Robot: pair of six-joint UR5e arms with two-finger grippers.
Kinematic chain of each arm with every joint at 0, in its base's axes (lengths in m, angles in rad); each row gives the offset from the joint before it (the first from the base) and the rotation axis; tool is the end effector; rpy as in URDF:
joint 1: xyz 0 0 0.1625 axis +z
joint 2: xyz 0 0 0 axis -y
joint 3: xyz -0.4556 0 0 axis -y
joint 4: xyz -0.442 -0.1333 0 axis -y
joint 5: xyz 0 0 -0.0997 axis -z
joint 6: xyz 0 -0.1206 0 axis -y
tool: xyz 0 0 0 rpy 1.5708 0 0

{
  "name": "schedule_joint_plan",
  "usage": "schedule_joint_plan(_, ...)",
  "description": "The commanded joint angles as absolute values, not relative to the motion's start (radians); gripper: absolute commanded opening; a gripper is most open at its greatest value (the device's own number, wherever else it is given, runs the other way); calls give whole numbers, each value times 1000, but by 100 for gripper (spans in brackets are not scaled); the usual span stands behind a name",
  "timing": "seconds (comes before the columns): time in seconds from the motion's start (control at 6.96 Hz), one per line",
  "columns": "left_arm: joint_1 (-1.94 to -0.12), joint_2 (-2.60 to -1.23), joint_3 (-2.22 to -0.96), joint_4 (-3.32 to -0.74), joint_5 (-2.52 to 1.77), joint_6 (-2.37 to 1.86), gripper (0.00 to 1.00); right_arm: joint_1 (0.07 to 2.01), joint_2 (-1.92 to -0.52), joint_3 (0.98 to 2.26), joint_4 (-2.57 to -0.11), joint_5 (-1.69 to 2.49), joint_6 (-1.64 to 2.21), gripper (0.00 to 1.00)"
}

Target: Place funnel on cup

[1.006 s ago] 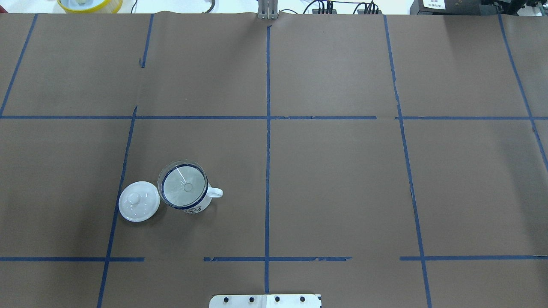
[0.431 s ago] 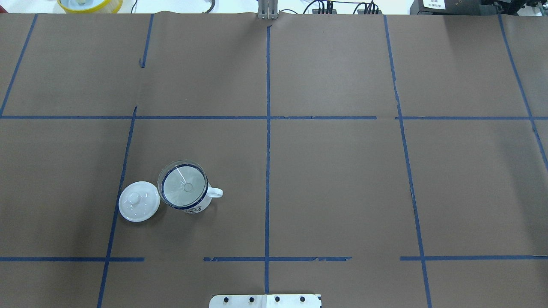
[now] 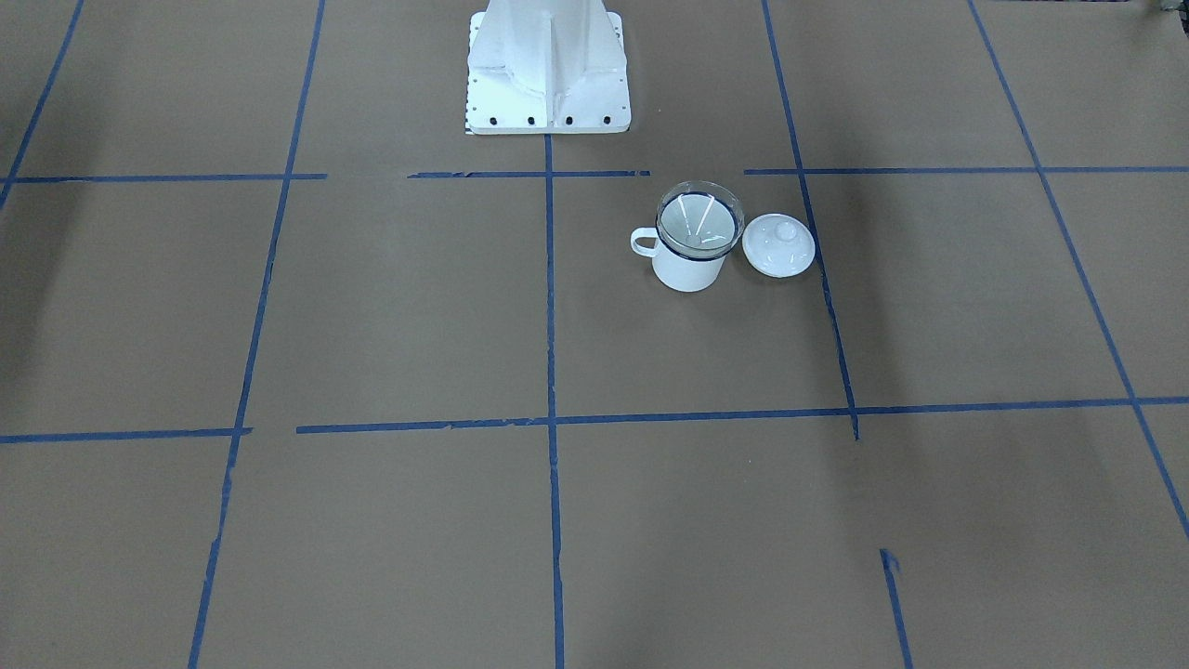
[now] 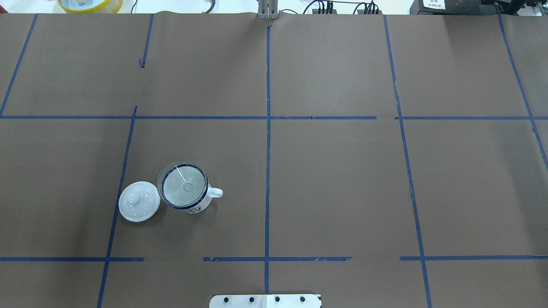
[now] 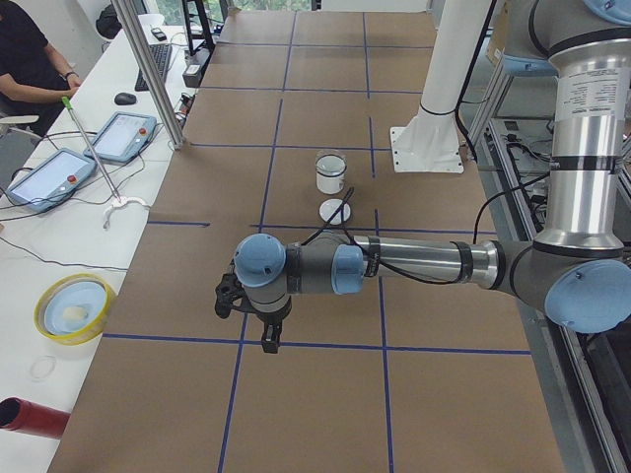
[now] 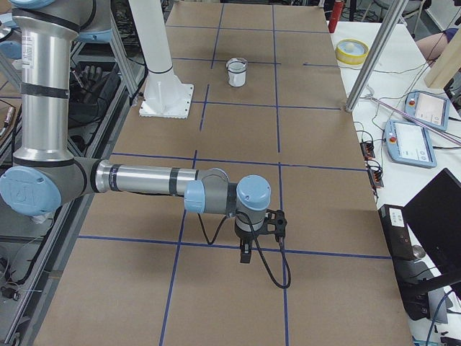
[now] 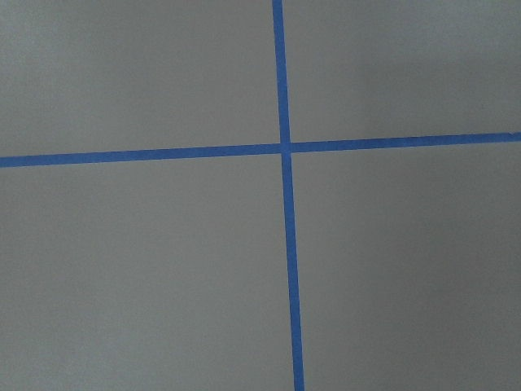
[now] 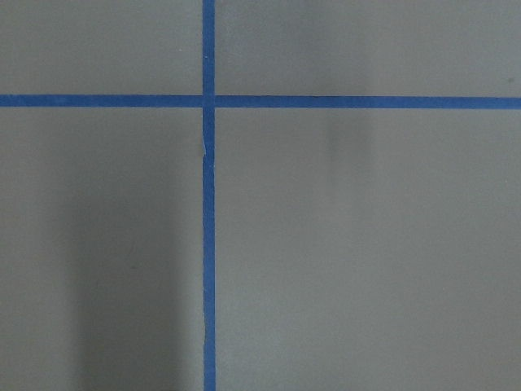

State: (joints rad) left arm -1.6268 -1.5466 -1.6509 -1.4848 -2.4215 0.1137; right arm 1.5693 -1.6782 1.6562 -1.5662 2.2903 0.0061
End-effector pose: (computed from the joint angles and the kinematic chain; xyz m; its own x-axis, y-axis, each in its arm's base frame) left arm -0.0721 -0.5243 0.6758 0.6593 0.0541 -0.7500 -0.0190 0.9983 0.0554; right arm 0.0531 -0.4912 0.7176 0.7521 0.0164 0.6588 -0.0031 0.9998 -0.0214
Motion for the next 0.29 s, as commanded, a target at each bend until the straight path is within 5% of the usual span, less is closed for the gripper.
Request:
schedule_joint_plan(0.0, -1626, -1565, -1651, -1482, -2421, 115, 100, 1569, -1678, 1657, -1566, 2290, 6, 100)
schedule_joint_plan(0.14, -1625, -1575, -1646, -1483, -2419, 115, 100, 1569, -1678, 1657, -1566, 2290, 6, 100)
